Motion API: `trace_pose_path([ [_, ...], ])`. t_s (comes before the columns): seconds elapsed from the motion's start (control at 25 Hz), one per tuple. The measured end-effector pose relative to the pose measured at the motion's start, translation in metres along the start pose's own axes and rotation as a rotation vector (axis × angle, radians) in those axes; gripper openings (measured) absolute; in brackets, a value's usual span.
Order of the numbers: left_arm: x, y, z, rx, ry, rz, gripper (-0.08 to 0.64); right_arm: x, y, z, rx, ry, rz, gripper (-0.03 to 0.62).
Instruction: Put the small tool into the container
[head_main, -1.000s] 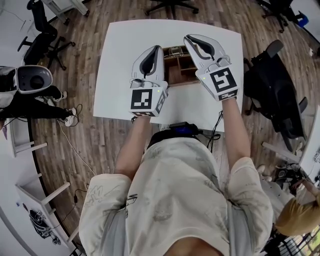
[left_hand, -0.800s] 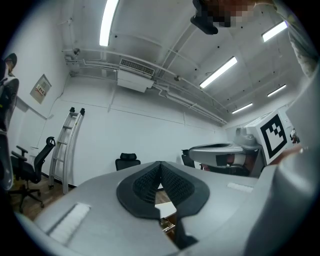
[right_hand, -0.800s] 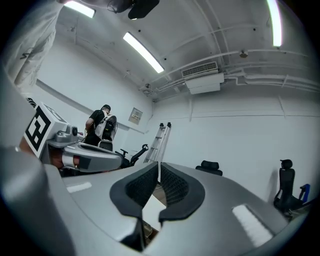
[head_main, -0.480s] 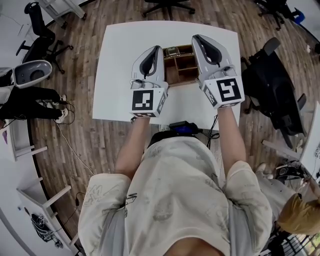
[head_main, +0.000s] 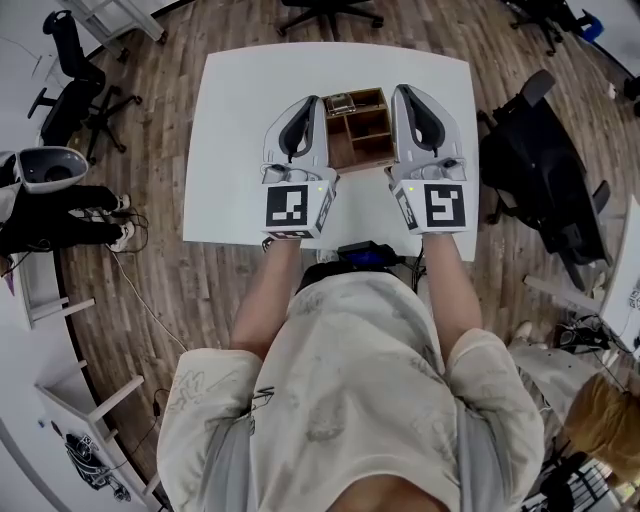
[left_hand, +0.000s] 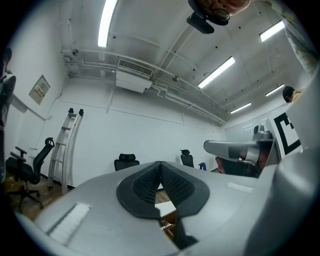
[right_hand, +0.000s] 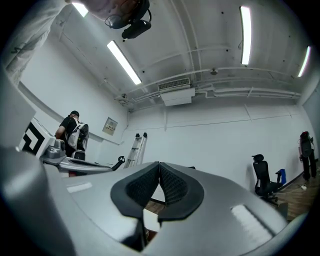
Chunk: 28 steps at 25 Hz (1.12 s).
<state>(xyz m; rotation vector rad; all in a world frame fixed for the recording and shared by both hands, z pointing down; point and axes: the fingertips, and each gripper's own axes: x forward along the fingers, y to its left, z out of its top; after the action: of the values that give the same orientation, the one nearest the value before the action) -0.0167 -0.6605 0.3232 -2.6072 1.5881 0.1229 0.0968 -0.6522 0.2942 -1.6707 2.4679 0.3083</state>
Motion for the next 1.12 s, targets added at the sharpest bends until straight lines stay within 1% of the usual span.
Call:
trace_pose_path([
  [0.16, -0.003, -0.005, -0.008, -0.004, -0.002, 0.001, -0.002, -0.012, 0.000, -0.015, -0.007, 0.011, -0.019, 0.006],
  [0.28, -0.008, -0.005, -0.006, 0.003, -0.007, 0.010, -0.002, -0.016, 0.002, -0.019, 0.003, 0.028, -0.026, 0.006],
  [0.36, -0.012, -0.005, -0.005, 0.013, -0.010, 0.018, -0.002, -0.017, 0.005, -0.022, 0.006, 0.043, -0.023, 0.006],
  [0.64, -0.018, -0.012, -0.017, 0.002, 0.005, 0.019, -0.002, -0.026, 0.012, -0.042, 0.014, 0.079, -0.002, 0.006],
  [0.88, -0.017, -0.003, -0.014, -0.003, 0.006, 0.019, -0.002, -0.016, 0.019, -0.041, 0.009, 0.090, 0.010, 0.005],
  [1.12, -0.014, -0.008, -0.017, -0.004, 0.003, 0.019, -0.002, -0.017, 0.017, -0.047, 0.016, 0.097, 0.023, 0.005],
])
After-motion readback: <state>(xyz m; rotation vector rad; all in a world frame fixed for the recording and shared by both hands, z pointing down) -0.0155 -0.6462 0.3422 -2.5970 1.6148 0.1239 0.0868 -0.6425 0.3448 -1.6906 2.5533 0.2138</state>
